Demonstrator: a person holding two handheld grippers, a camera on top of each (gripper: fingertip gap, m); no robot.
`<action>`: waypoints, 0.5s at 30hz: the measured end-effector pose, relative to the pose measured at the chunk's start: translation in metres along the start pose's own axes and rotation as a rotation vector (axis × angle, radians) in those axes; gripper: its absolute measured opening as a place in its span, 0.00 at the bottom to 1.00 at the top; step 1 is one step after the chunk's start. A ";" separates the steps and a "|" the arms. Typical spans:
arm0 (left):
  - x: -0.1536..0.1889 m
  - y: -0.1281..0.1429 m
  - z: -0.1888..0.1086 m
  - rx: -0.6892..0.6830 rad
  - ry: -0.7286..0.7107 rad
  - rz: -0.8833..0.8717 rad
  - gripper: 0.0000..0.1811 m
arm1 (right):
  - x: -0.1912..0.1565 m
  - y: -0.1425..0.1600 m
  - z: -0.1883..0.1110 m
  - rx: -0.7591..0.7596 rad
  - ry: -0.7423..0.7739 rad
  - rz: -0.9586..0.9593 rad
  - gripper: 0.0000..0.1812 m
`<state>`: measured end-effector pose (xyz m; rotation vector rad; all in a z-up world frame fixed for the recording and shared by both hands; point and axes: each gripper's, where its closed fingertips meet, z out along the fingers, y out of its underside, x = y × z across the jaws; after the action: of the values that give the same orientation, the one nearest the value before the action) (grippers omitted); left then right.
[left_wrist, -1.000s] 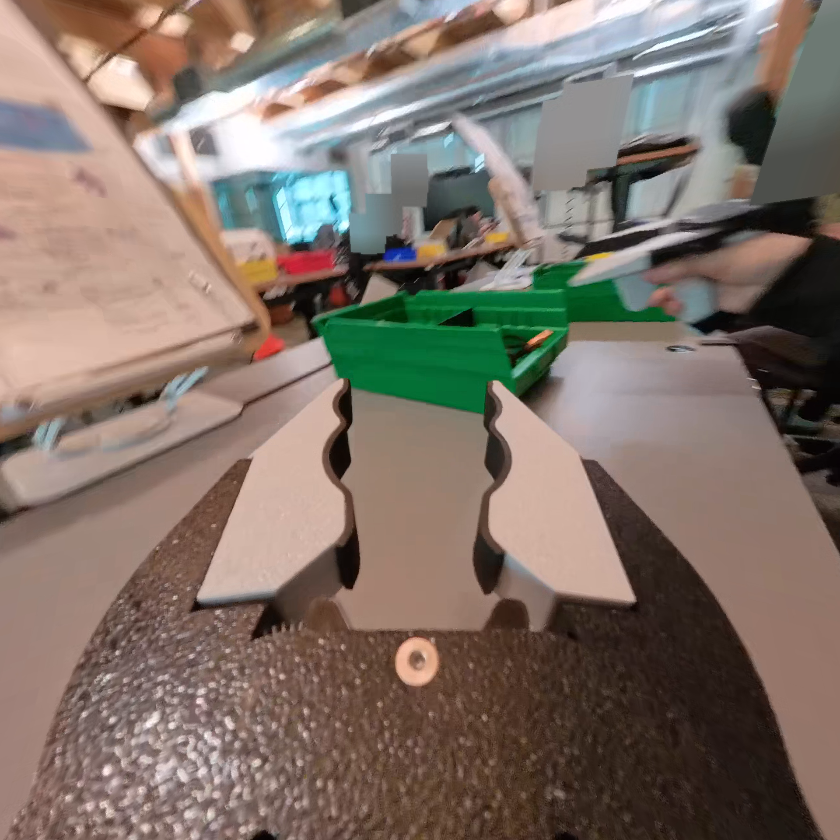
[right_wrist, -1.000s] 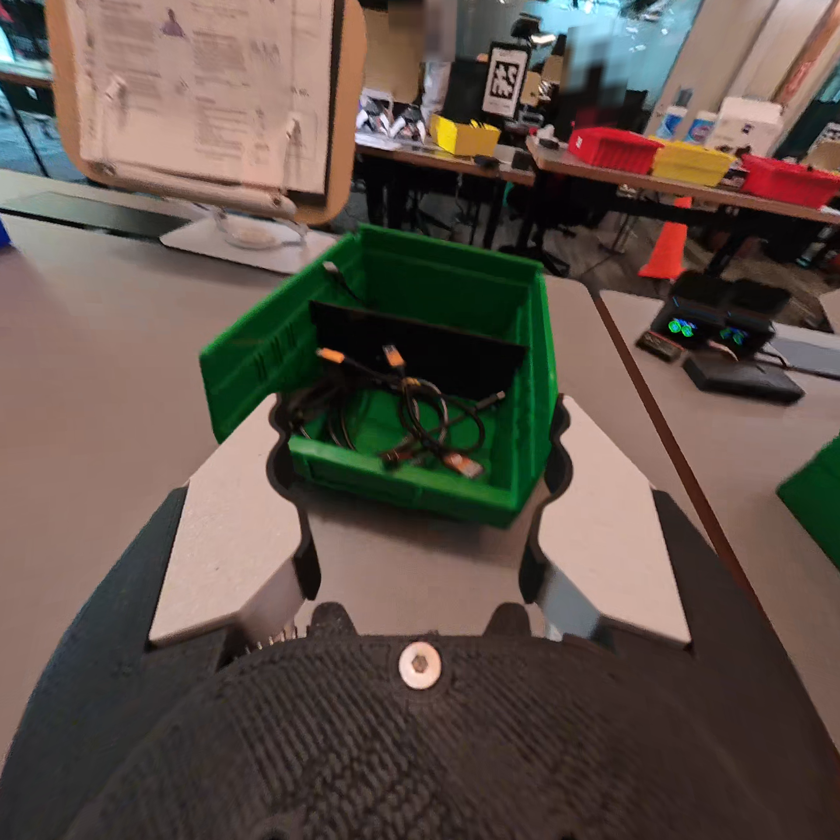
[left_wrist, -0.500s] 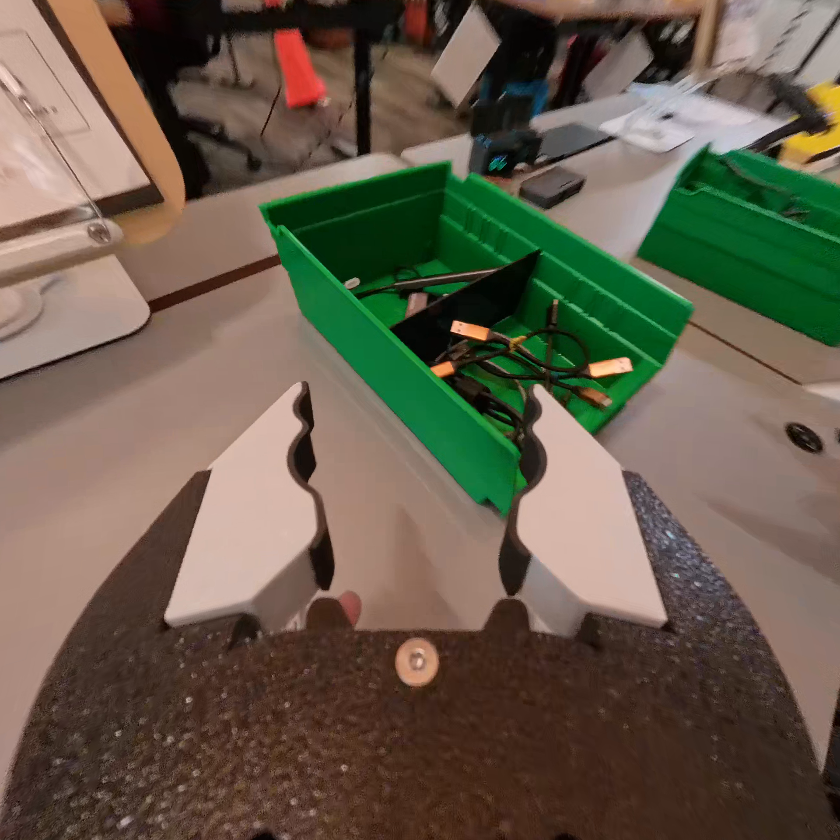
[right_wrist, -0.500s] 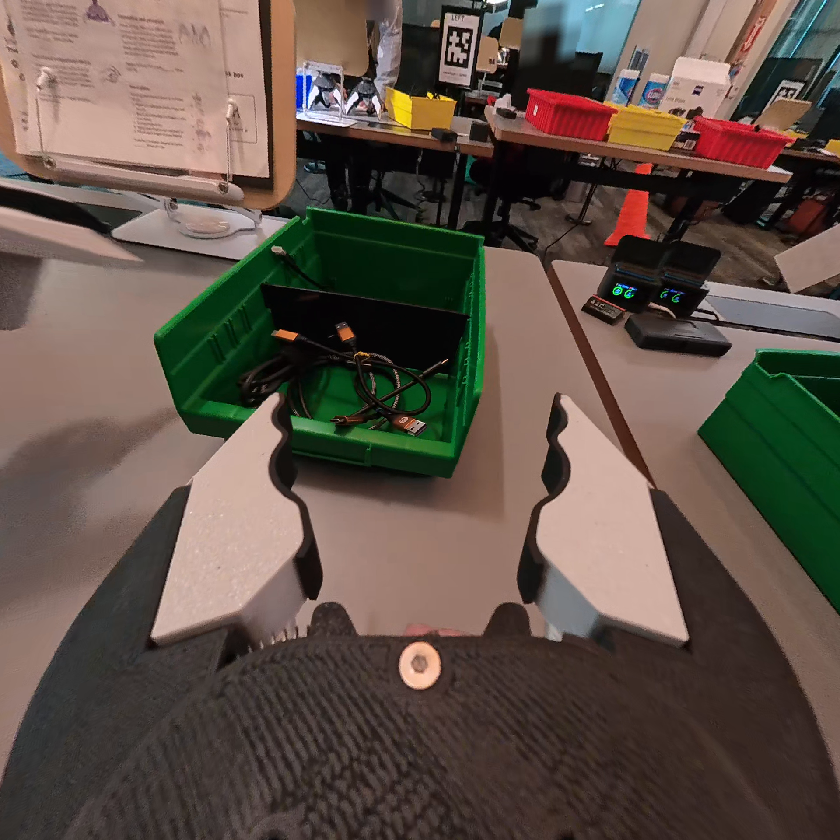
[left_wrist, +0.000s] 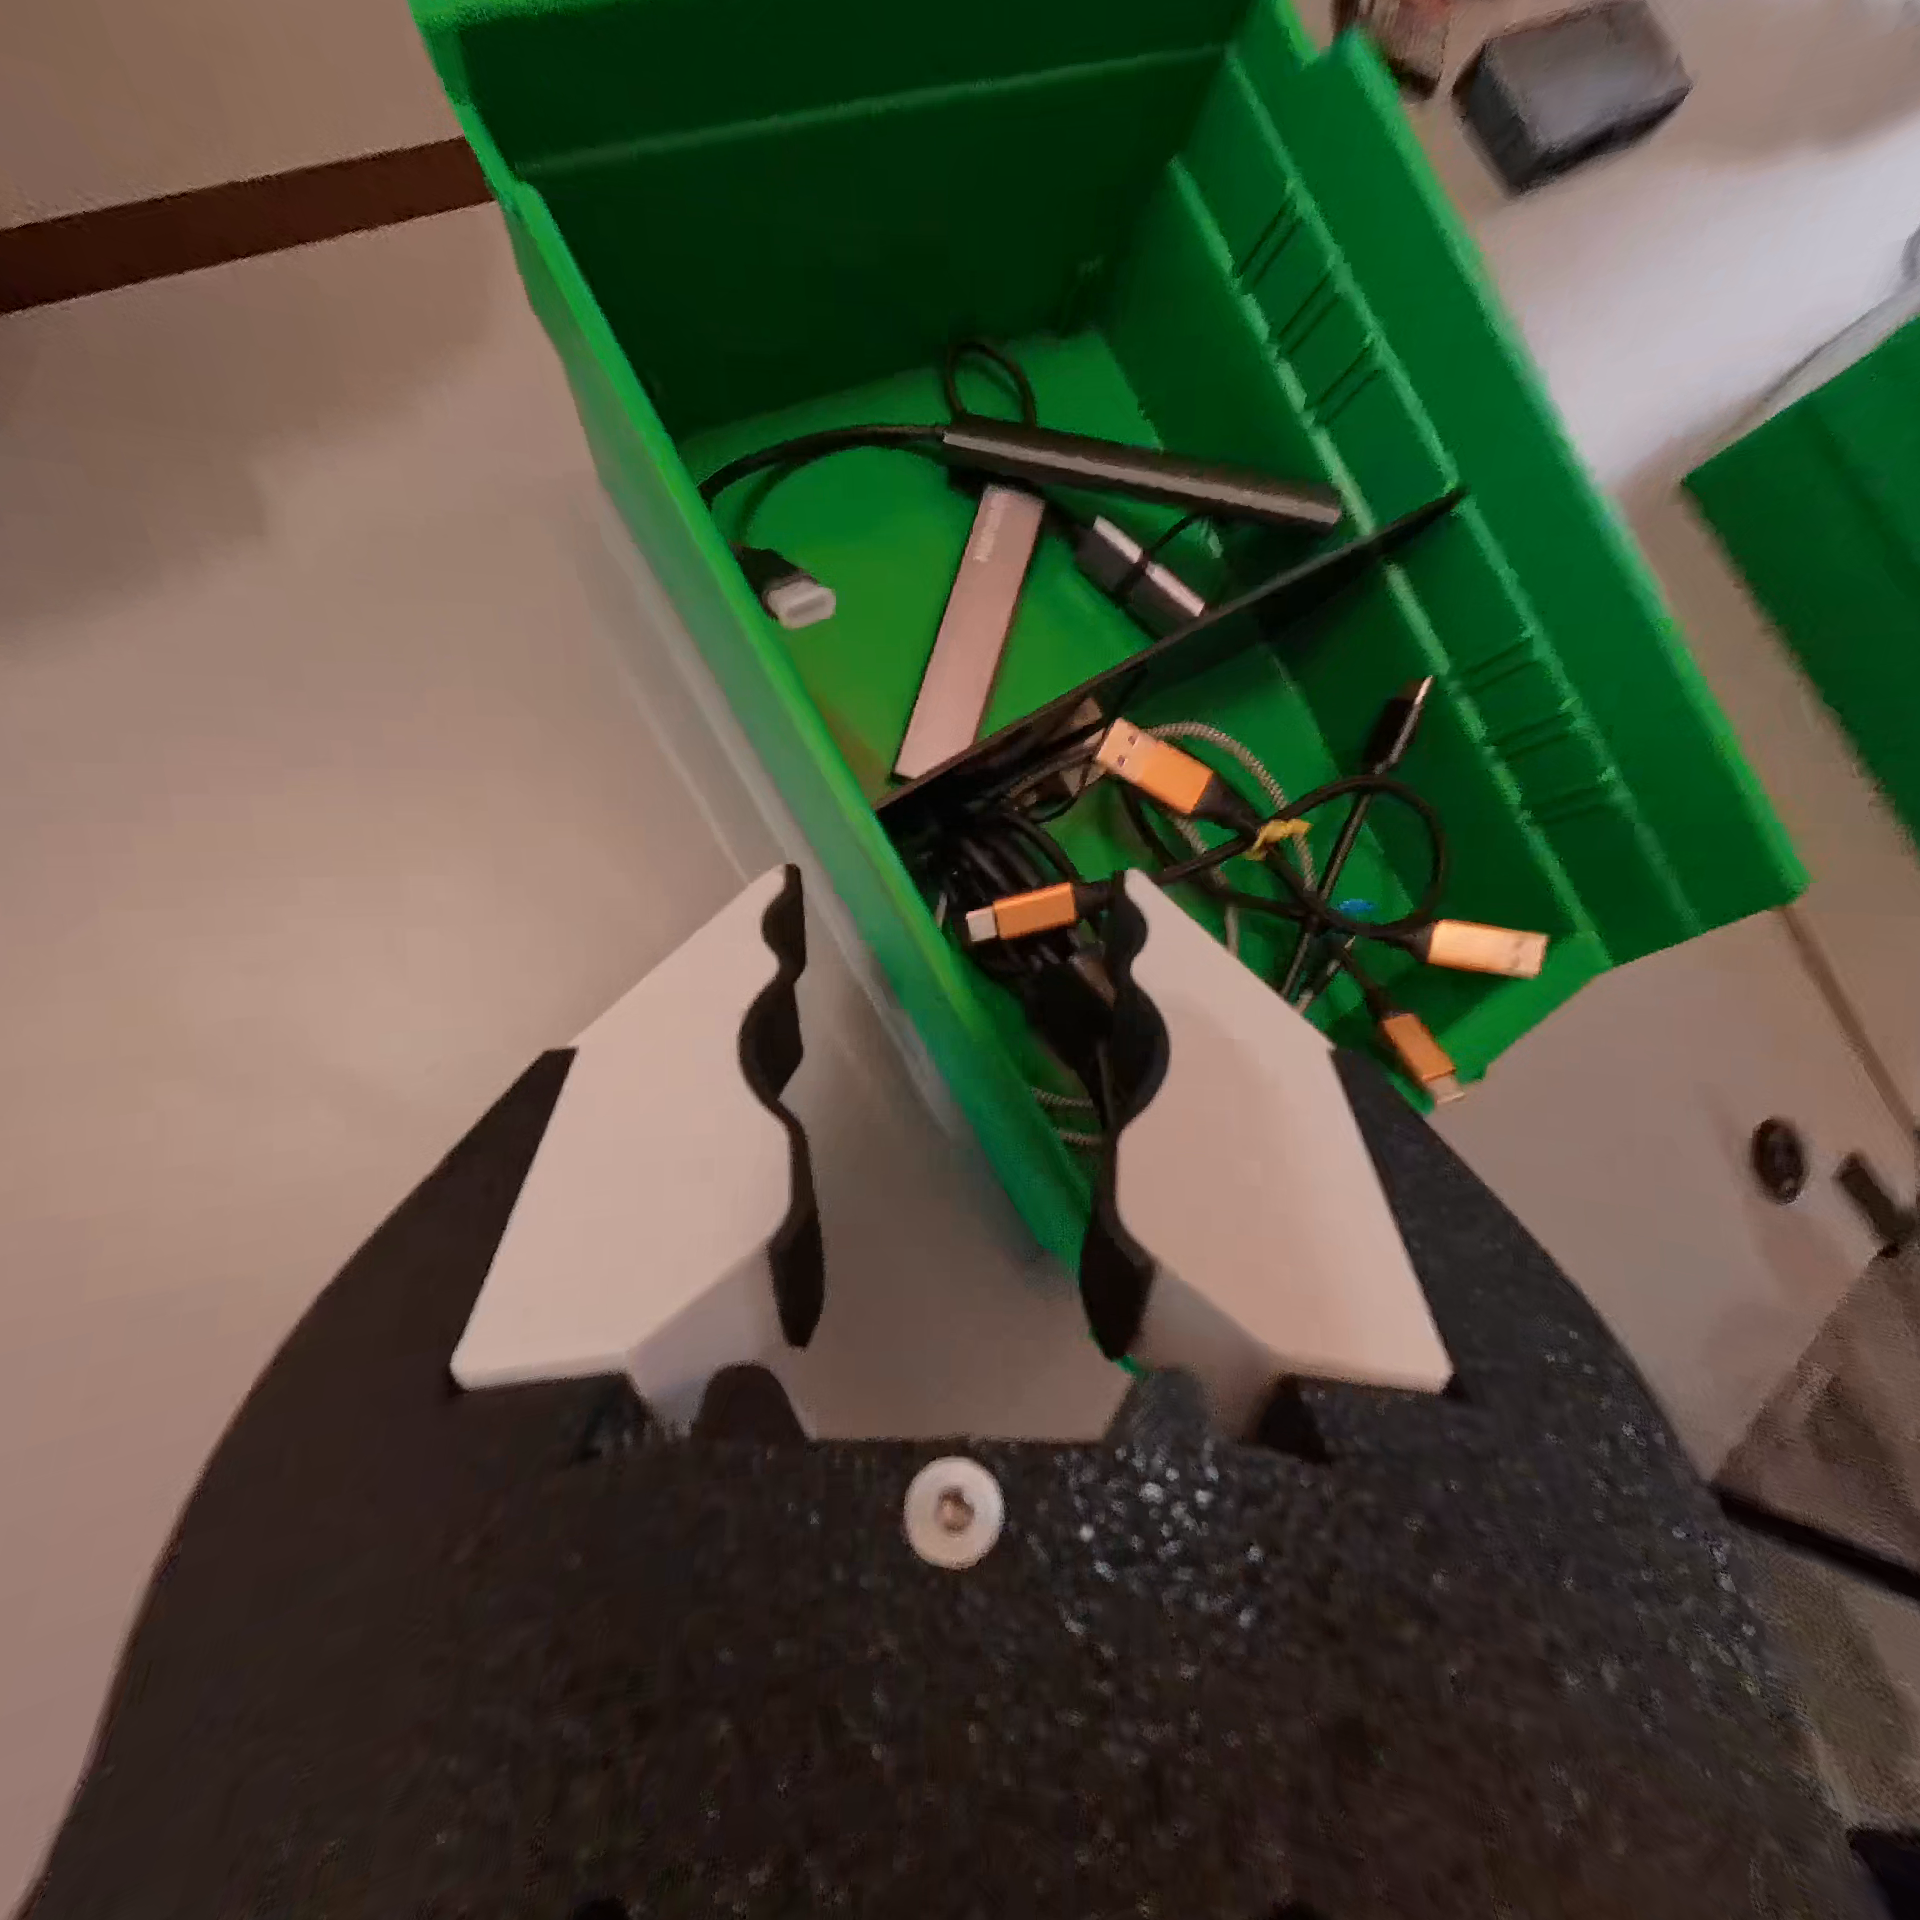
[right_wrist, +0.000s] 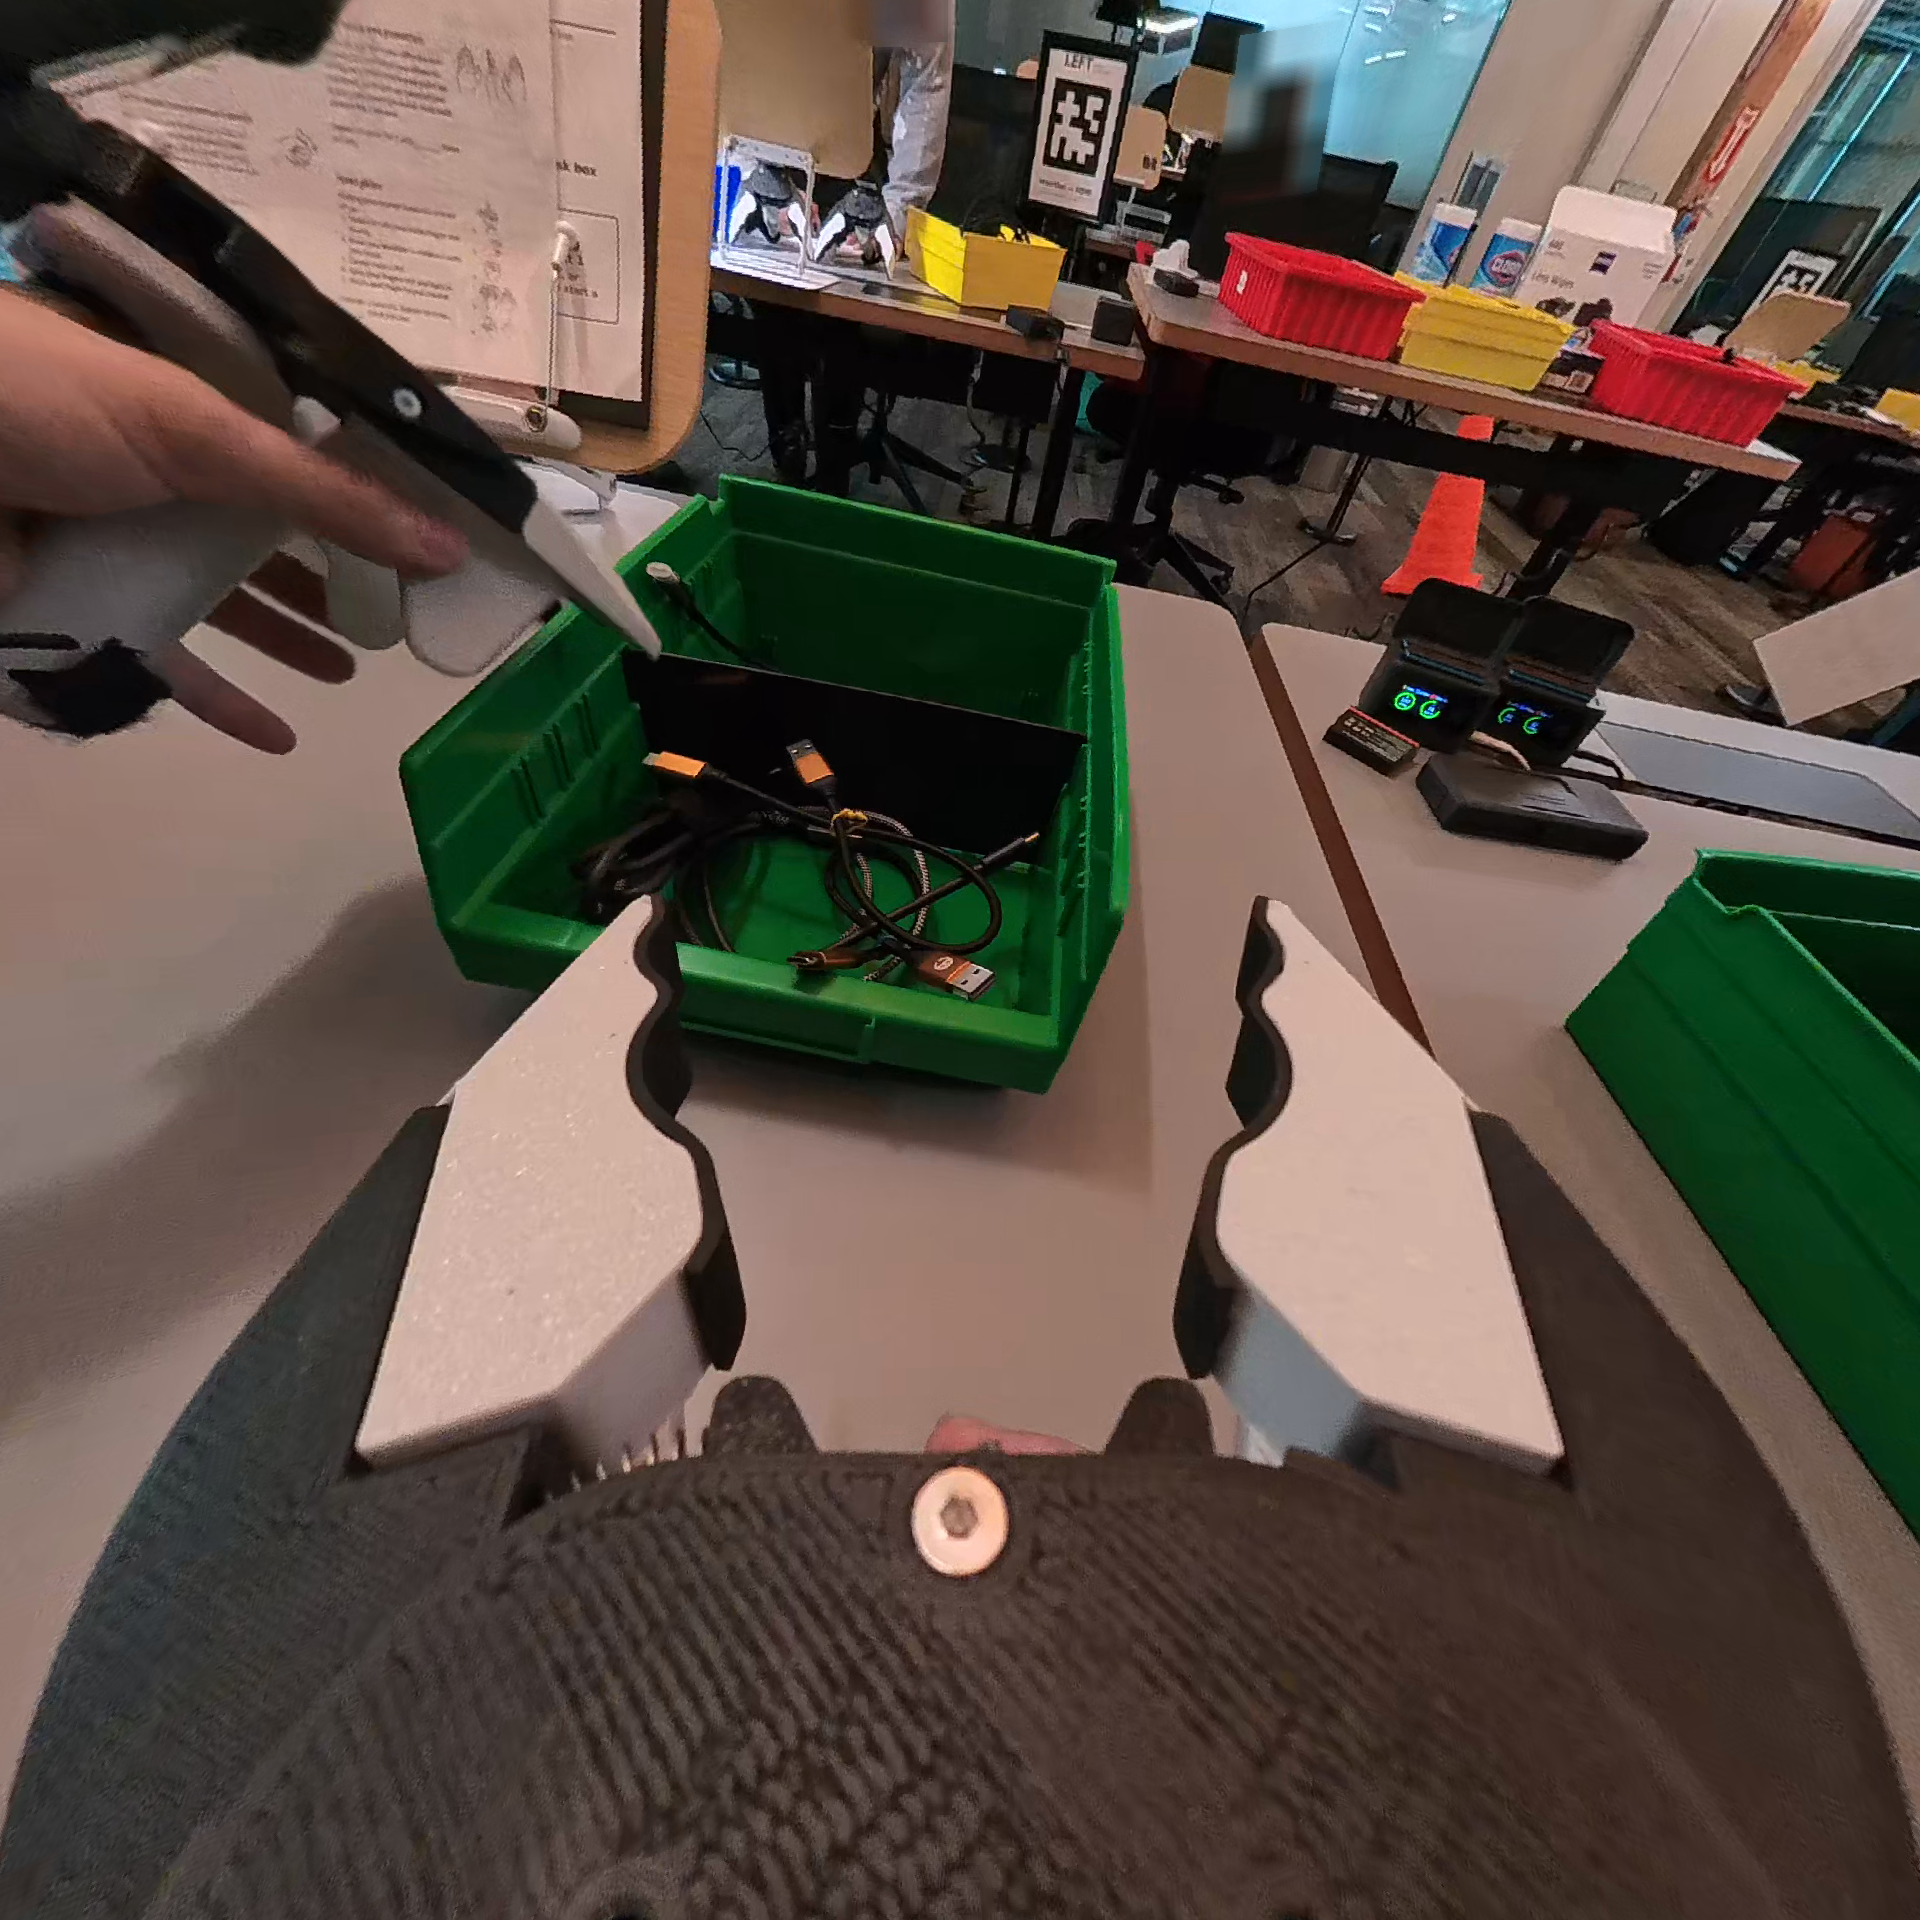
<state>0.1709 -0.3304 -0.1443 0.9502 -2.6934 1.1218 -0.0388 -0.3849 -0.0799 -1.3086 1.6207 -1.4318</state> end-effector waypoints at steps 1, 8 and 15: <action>-0.001 0.006 0.002 -0.044 -0.021 0.033 0.30 | 0.000 -0.001 0.001 0.002 0.000 0.001 0.59; 0.002 0.031 0.025 -0.263 -0.058 -0.071 0.19 | -0.006 -0.005 0.006 0.007 -0.013 -0.007 0.58; -0.024 0.039 0.046 -0.365 -0.249 -0.047 0.09 | -0.011 -0.010 0.008 0.014 -0.017 -0.035 0.58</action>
<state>0.1752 -0.3269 -0.2088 1.1400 -2.9022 0.5002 -0.0255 -0.3769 -0.0737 -1.3441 1.5805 -1.4466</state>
